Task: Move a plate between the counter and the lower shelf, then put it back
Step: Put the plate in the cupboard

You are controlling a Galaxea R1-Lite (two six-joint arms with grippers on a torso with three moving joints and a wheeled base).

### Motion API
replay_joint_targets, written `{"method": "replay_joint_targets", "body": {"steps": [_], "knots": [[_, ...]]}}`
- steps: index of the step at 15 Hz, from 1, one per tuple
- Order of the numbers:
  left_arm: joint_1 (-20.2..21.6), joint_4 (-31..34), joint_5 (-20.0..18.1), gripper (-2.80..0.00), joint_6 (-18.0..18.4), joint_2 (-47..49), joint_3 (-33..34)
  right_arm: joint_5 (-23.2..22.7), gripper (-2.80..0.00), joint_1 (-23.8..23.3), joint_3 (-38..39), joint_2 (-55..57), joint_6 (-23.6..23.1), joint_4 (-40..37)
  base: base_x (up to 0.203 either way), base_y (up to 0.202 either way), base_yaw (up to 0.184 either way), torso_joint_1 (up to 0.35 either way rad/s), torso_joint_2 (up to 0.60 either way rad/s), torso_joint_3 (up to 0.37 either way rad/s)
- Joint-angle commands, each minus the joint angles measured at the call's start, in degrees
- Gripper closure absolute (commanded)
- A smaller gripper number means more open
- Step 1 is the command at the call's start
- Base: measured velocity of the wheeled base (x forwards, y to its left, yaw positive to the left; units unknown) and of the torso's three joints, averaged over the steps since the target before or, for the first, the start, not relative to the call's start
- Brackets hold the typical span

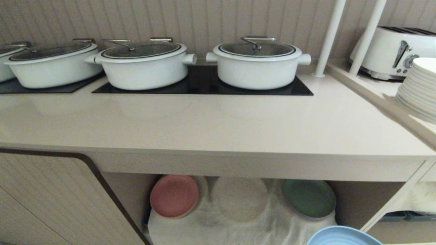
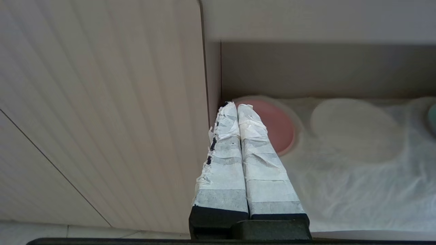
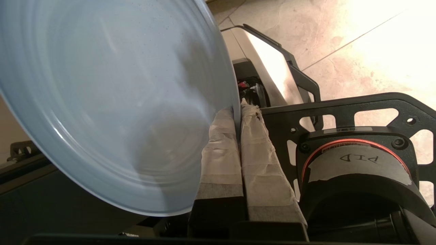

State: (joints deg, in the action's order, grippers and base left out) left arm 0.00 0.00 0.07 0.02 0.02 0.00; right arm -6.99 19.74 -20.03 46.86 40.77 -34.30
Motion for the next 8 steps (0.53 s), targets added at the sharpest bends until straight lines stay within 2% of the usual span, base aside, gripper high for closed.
{"method": "replay_joint_targets", "body": {"steps": [1,8], "knots": [[0.0,0.0,0.0,0.0,0.0,0.0,0.0,-0.7,0.0,-0.1,0.0,0.2,0.3,-0.3,0.0,0.0,0.0,-0.218,0.51,0.29],[0.0,0.0,0.0,0.0,0.0,0.0,0.0,-0.7,0.0,-0.1,0.3,0.2,0.3,-0.3,0.0,0.0,0.0,-0.209,0.5,0.288]]}}
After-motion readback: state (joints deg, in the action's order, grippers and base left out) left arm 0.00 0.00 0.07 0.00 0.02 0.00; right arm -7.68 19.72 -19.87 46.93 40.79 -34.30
